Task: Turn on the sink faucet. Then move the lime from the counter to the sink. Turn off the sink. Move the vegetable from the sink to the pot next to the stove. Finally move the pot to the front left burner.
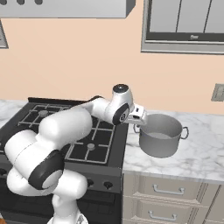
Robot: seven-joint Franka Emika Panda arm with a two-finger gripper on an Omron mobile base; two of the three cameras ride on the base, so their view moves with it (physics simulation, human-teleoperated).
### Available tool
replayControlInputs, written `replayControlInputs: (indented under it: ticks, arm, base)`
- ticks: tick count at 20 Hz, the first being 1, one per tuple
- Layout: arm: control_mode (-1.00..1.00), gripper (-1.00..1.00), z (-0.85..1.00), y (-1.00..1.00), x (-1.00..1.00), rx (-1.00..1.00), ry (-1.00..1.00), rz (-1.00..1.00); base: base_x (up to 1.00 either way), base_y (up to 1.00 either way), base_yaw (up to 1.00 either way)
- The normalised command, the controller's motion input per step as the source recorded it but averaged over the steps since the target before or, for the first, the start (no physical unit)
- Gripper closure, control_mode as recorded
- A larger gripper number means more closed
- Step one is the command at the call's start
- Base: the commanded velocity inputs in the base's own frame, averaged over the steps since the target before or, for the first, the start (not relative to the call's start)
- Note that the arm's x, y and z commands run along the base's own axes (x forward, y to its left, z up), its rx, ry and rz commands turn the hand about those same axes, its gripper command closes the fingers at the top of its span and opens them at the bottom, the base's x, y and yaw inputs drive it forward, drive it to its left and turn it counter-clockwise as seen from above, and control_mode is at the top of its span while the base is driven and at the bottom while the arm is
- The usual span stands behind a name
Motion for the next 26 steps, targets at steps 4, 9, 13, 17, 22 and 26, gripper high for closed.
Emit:
replayControlInputs:
  ticks: [4, 9, 13, 17, 22, 26]
  arm:
    - [-1.00, -1.00, 0.00, 0.00, 0.05, -0.14, 0.00, 0.00]
    - [-1.00, -1.00, 0.00, 0.00, 0.20, -0.11, 0.00, 0.00]
    - [-1.00, -1.00, 0.00, 0.00, 0.21, -0.06, 0.00, 0.00]
    - [-1.00, -1.00, 0.00, -0.08, 0.12, -0.04, 0.00, 0.00]
    - [-1.00, -1.00, 0.00, -0.14, 0.03, -0.03, 0.02, 0.00]
    - [-1.00, -1.00, -0.02, -0.11, 0.03, -0.02, 0.03, 0.00]
  base:
    - [0.00, 0.00, 0.00]
    - [0.00, 0.00, 0.00]
    - [0.00, 0.00, 0.00]
    - [0.00, 0.00, 0.00]
    - [0.00, 0.00, 0.00]
    - [0.00, 0.00, 0.00]
